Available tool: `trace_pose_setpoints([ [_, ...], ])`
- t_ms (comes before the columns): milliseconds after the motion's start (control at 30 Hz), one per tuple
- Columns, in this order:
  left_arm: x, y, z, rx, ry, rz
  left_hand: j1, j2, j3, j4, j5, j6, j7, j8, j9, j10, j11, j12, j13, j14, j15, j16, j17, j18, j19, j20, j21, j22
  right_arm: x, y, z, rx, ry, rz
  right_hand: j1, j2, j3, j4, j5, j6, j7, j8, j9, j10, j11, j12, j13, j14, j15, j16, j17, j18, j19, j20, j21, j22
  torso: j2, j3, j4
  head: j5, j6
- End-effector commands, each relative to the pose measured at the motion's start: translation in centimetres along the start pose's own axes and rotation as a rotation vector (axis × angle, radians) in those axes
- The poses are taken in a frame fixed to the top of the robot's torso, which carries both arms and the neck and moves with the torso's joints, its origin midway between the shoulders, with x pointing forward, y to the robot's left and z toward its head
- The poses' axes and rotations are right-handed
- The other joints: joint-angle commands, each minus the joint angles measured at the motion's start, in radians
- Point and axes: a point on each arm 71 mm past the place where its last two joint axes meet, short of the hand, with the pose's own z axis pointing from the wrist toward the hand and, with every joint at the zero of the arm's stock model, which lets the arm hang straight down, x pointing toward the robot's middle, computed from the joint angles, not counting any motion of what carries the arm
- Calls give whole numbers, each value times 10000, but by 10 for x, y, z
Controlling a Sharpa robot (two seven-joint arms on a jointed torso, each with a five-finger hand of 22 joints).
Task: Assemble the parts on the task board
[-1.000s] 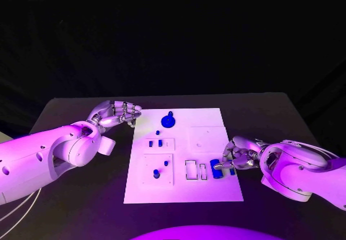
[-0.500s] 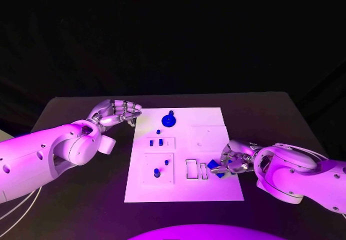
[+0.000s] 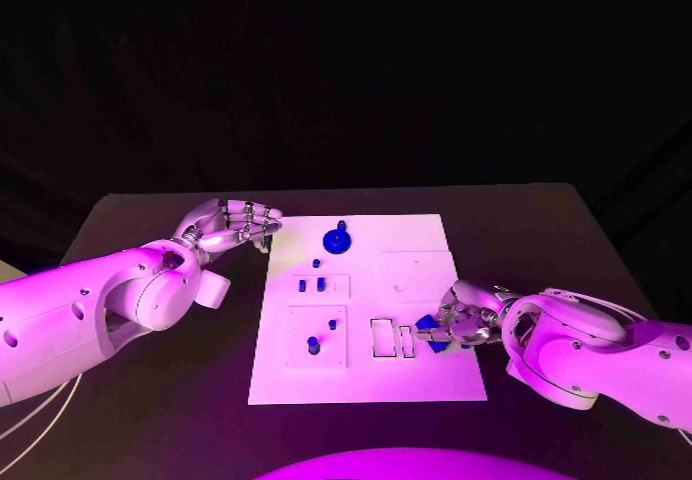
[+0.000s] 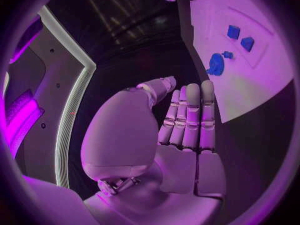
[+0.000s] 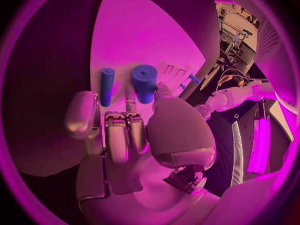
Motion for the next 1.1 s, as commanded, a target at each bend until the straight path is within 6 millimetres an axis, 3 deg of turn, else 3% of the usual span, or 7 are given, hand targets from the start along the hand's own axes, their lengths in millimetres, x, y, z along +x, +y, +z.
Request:
trace_pose_setpoints([
  [33, 2, -1, 0, 49, 136, -106, -73, 14, -55, 14, 59, -59, 12, 49, -16, -65, -9, 60, -13, -40, -7, -22, -13, 139, -13, 89, -69, -16, 3, -2, -1, 28, -220, 447, 600, 282, 219, -44, 274, 89, -108, 84, -985, 863, -114, 50, 2404, 1011, -111, 53, 2476, -147, 283, -82, 85, 709, -9, -8, 4, -5, 18],
  [200, 1, 0, 0, 37, 111, -98, -68, 19, -51, 12, 61, -61, 12, 51, -17, -70, -10, 63, -14, -43, -7, -22, -13, 140, -14, 89, -73, -18, -3, 0, -5, -179, -702, 982, 1339, 389, 771, -56, -36, 173, -205, 96, -988, 911, -206, 106, 2468, 1017, -192, 63, 2507, -165, 298, -158, 197, 793, -3, -11, 7, -19, 19],
  [300, 1, 0, 1, 34, 90, -93, -68, 19, -51, 12, 61, -61, 12, 51, -17, -70, -10, 63, -14, -43, -7, -22, -13, 140, -14, 89, -73, -18, -7, 3, -7, -273, -843, 1409, 1431, 369, 881, -52, -6, 195, -216, 96, -990, 932, -219, 135, 2497, 1020, -201, 67, 2521, -174, 306, -166, 247, 820, -6, -20, 7, -38, 39],
  [467, 2, 0, 1, 16, 19, -178, -76, 52, -39, 30, 67, -66, 17, 57, -19, -75, -7, 75, -14, -47, -6, -20, -13, 140, -11, 92, -83, -24, -5, 15, -9, -544, -501, 2384, 1602, 342, 1117, -56, -39, 200, -222, 79, -997, 927, -229, 125, 2490, 1011, -212, 54, 2479, -178, 300, -179, 254, 842, 5, -4, 7, -32, 93],
  [833, 5, -1, 3, 40, 71, -266, -90, 68, -35, 46, 69, -69, 20, 60, -20, -79, -5, 81, -15, -48, -3, -17, -13, 140, -10, 94, -89, -27, 5, 31, -2, -664, 184, 2791, 1388, 113, 1219, -22, -370, 232, -184, 57, -1006, 892, -196, 66, 2439, 1003, -185, 41, 2441, -173, 278, -166, 192, 854, 10, -11, 0, 23, 46],
  [1100, 6, -1, 3, 28, 92, -286, -99, 78, -30, 56, 72, -86, 25, 59, -24, -91, -2, 91, -16, -50, -1, -13, -12, 140, -8, 96, -98, -33, 14, 41, 5, -839, 523, 2590, 705, -133, 1098, -6, -868, 322, -154, 38, -1020, 874, -164, 29, 2414, 1000, -157, 35, 2424, -166, 263, -138, 142, 880, 6, 2, 6, 18, 26],
])
